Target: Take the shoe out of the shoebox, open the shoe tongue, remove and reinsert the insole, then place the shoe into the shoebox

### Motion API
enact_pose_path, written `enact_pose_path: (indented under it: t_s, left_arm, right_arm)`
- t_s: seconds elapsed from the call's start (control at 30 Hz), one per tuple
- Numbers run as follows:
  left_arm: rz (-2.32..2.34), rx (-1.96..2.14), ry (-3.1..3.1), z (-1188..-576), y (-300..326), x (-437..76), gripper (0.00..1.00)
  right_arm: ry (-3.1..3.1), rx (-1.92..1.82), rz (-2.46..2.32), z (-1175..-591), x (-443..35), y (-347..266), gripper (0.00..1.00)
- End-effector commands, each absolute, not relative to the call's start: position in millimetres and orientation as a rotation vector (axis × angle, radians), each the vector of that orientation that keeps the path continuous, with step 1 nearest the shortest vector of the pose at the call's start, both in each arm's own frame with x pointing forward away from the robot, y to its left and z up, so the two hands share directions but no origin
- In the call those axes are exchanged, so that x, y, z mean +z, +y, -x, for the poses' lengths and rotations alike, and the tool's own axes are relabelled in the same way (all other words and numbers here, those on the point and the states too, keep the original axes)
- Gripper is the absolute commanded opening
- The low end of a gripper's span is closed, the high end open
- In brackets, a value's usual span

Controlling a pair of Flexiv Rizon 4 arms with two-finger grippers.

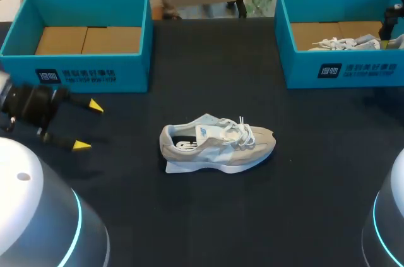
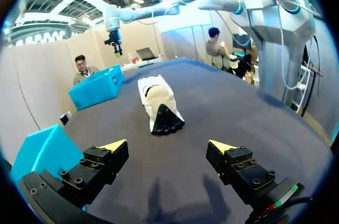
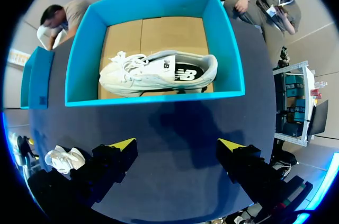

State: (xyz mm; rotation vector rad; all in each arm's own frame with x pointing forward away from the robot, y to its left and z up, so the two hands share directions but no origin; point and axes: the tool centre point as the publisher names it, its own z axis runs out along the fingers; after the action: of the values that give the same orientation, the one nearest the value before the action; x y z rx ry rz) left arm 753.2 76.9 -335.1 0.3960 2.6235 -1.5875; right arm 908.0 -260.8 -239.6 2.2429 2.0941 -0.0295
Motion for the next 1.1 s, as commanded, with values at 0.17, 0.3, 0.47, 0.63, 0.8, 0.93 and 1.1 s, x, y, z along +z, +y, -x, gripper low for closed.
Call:
enact_pose_path:
  t_s: [0.17,0.3,0.47,0.63,0.8,0.93,1.1]
  left_arm:
    - [-0.247,-1.658,2.617,-743,76,-361,1.0]
    - [-0.148,-1.705,2.6,-736,77,-370,1.0]
    - [-0.026,-1.76,2.581,-729,77,-377,1.0]
    - [-0.036,-1.72,2.593,-728,77,-378,1.0]
    - [-0.036,-1.72,2.593,-728,77,-378,1.0]
    - [-0.036,-1.72,2.593,-728,77,-378,1.0]
    - [0.028,-1.741,2.587,-727,66,-380,1.0]
  right_arm:
    - [2.092,-0.029,-2.243,-907,-239,-260,1.0]
    - [2.092,-0.029,-2.243,-907,-239,-260,1.0]
    - [2.092,-0.029,-2.243,-907,-239,-260,1.0]
    - [2.092,-0.029,-2.243,-907,-239,-260,1.0]
    - [2.092,-0.029,-2.243,-907,-239,-260,1.0]
    - [2.092,-0.029,-2.243,-907,-239,-260,1.0]
    - [2.092,-0.029,-2.243,-907,-239,-260,1.0]
